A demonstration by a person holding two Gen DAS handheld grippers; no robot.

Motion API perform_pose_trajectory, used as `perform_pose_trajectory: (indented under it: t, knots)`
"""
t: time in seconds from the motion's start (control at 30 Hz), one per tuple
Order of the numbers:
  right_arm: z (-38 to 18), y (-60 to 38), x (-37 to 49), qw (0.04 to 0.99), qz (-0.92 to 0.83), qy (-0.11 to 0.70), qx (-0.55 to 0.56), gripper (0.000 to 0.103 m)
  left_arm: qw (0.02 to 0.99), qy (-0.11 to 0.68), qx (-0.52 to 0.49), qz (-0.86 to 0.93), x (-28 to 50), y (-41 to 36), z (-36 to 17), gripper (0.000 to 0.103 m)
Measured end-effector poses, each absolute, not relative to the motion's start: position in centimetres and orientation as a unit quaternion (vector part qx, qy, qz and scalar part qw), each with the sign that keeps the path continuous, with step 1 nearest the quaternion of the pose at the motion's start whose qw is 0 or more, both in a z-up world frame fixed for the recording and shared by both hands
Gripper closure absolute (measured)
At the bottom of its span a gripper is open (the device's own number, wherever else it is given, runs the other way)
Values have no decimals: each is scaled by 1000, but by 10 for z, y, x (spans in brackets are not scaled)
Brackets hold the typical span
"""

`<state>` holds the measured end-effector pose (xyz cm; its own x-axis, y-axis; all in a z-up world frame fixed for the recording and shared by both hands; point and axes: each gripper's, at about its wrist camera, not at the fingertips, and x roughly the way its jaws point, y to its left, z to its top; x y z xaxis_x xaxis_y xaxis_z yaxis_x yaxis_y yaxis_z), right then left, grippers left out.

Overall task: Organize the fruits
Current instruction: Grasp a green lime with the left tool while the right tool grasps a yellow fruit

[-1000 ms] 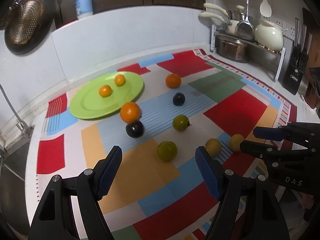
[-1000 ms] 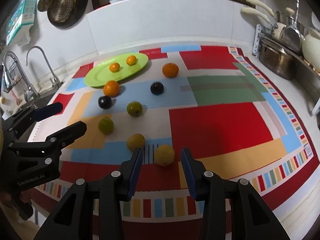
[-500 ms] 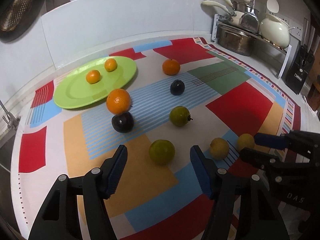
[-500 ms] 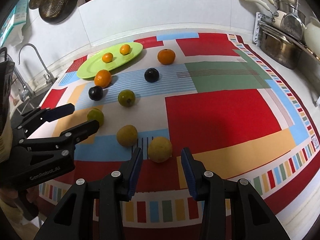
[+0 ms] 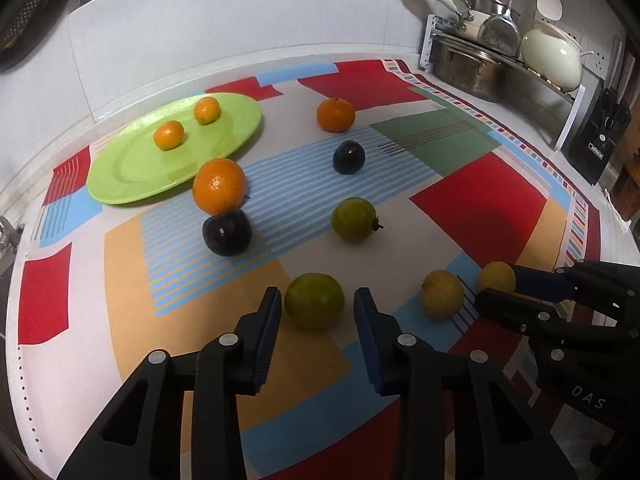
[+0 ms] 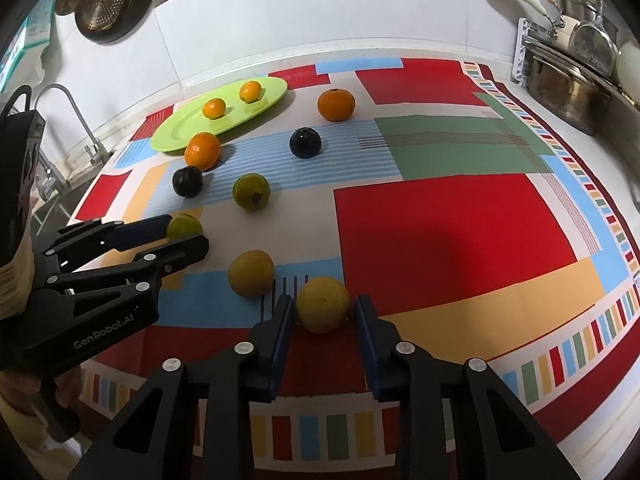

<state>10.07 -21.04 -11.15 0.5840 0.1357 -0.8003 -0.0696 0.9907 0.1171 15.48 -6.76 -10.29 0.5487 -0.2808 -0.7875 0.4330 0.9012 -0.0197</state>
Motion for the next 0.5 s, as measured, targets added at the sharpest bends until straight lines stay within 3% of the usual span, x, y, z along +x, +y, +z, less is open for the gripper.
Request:
perform_pose_trajectory:
  t: [0.07,0.5]
  knots:
    - [-111,-210,100,889,58,452,35,74,875,430,90,-204,155,-68,-104,73]
    - [-91,-208,98,900,66,430,31,74,882,414,82,-210,142,-62,-82,73]
